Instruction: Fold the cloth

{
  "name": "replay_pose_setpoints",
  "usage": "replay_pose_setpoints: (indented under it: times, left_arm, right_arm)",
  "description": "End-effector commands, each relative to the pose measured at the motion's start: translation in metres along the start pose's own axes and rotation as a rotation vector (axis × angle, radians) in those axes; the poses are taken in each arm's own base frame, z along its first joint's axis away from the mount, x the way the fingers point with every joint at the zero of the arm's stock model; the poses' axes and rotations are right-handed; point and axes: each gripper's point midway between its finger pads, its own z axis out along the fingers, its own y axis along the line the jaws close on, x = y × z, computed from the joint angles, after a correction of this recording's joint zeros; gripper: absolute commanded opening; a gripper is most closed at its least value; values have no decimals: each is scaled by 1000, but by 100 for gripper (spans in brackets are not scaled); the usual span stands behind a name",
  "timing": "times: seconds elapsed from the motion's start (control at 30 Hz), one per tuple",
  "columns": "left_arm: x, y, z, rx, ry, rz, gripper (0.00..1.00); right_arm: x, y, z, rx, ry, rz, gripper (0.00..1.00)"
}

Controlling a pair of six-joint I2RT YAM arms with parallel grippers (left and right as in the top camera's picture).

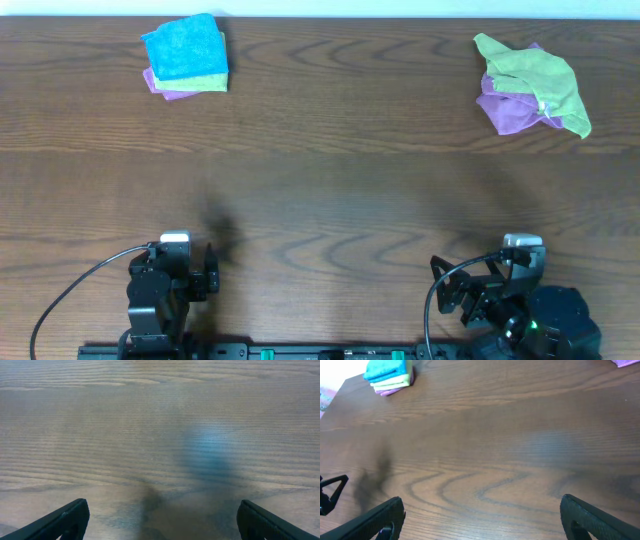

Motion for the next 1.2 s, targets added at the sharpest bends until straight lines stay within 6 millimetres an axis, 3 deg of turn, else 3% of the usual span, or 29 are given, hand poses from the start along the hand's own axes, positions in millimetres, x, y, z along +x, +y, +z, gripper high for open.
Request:
replay_pose_setpoints:
  times: [0.0, 0.2, 0.37, 0.53, 0.7, 0.87, 1.17]
  left_arm:
    - [4, 3, 1, -14, 11, -10, 95]
    - [4, 2, 1, -14, 11, -10, 95]
    - [4, 2, 1, -14, 11, -10, 95]
    - [4, 2, 1, -14, 11, -10, 95]
    - [4, 2, 1, -14, 11, -10, 95]
    - [4, 2, 1, -14, 11, -10, 95]
    - [4, 3, 1, -14, 11, -10, 95]
  right_arm:
    - [-1, -3, 0, 14, -8, 21, 99]
    - [7, -11, 0, 53, 15, 22, 99]
    - [3, -45, 4, 219, -57, 21, 99]
    - [8, -67, 28, 274, -130, -83, 99]
    - [31, -95, 56, 327, -133, -129, 99]
    - [47, -112, 71, 366, -102, -144, 99]
    - [62, -120, 82, 367, -66, -174, 99]
